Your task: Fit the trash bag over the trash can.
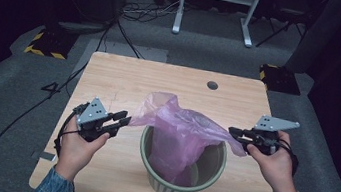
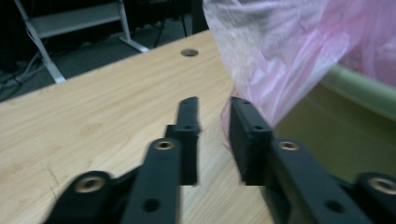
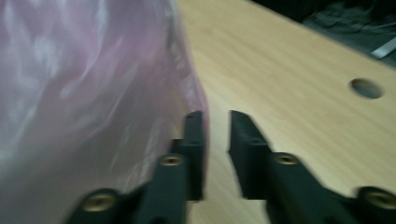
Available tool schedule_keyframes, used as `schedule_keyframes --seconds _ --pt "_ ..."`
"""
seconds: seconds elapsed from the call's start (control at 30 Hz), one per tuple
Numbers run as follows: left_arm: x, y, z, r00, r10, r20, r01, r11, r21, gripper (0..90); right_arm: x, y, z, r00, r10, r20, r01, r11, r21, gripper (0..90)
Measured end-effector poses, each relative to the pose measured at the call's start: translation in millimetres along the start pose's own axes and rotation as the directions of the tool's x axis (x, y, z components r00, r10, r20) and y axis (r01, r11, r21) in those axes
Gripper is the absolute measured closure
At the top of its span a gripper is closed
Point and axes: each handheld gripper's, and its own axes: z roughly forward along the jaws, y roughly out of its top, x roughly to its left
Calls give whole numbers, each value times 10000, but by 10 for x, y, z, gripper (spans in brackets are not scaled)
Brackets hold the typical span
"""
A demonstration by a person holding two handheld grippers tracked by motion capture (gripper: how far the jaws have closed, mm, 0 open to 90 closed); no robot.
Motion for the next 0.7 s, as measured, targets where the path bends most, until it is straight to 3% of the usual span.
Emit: schedule_keyframes --seconds 0.07,0.23,0.33,0.5,0.6,0.7 --pt "-28 46 -72 9997 124 -219 -128 9997 -190 543 -17 26 -105 9987 -85 511 101 9995 -310 524" --pt "-65 166 -199 9998 42 -186 -57 9968 -794 432 -56 73 -391 9929 -156 1183 273 9948 -979 459" --pt "-77 258 -150 9999 126 -118 -135 9968 -789 390 -16 124 -548 9943 -62 1064 227 9877 -1547 445" --pt "-121 410 71 9990 302 327 -280 9974 -671 359 183 283 -732 9931 -716 931 893 9753 -2021 413" --pt "-125 460 226 9981 191 588 -164 9988 -451 347 332 374 -735 9904 -1224 647 1332 9702 -2026 390" --pt "-90 449 357 9974 -13 726 21 9999 -109 330 436 410 -614 9854 -1673 308 1701 9729 -1566 373"
